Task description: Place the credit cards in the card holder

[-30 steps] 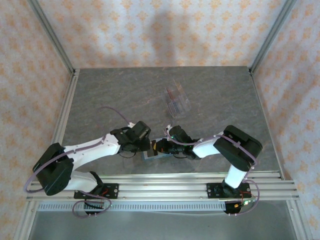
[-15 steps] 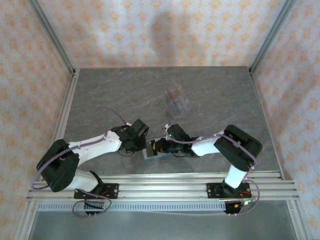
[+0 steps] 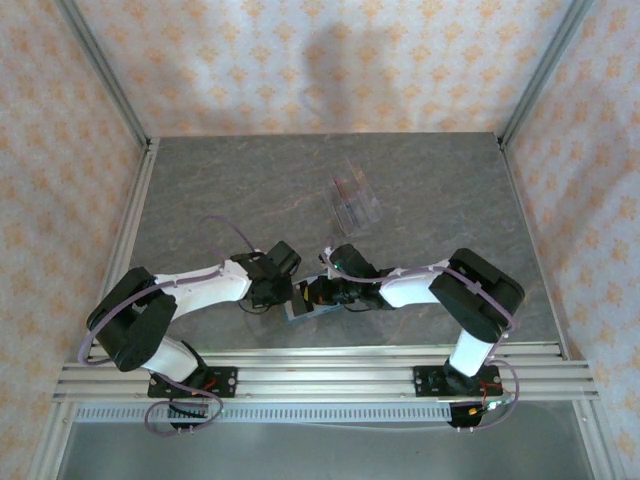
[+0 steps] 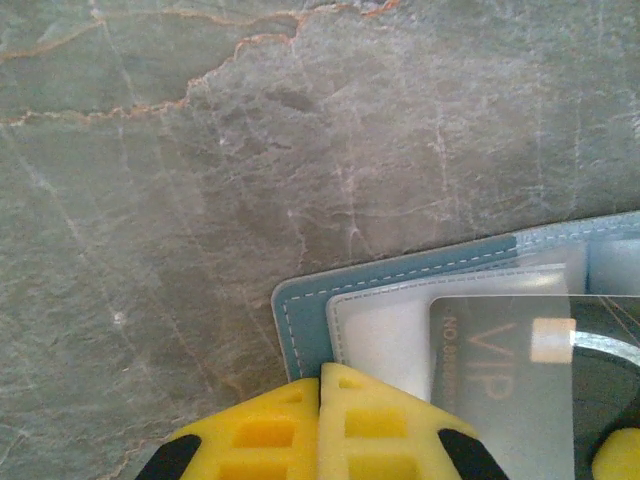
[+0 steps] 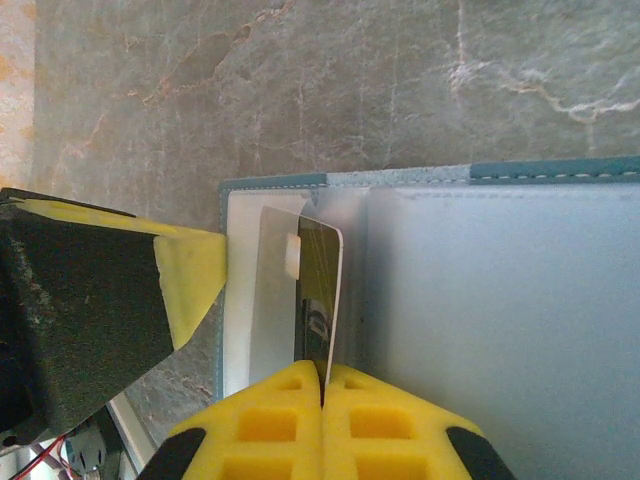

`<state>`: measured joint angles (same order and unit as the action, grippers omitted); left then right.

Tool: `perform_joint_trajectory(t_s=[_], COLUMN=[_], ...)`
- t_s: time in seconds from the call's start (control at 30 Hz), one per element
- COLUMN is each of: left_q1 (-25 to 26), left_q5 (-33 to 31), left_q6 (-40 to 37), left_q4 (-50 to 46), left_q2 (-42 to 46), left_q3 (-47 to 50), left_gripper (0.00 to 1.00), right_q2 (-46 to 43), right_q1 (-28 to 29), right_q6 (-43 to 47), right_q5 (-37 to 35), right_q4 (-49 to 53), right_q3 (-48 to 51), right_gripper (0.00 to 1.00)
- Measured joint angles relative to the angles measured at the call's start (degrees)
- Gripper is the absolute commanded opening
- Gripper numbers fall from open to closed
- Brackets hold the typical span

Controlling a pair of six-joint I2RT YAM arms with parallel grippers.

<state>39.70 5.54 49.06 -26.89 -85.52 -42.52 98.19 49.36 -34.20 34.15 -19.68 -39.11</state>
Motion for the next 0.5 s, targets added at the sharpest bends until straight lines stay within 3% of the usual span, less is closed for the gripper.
perform_joint_trajectory(t_s=[0.5], left_q1=[0.00], left_q5=[0.00], left_q6=[0.46], left_q4=[1.36], left_q2=[0.35], left_q3=[1.03], left_gripper=[0.01], right_q2=[2.69], right_q1=[-0.02], right_q6=[1.01], right_q5=[3.04], right_q4=[0.81], right_q3=[-2.51], right_gripper=[0.00])
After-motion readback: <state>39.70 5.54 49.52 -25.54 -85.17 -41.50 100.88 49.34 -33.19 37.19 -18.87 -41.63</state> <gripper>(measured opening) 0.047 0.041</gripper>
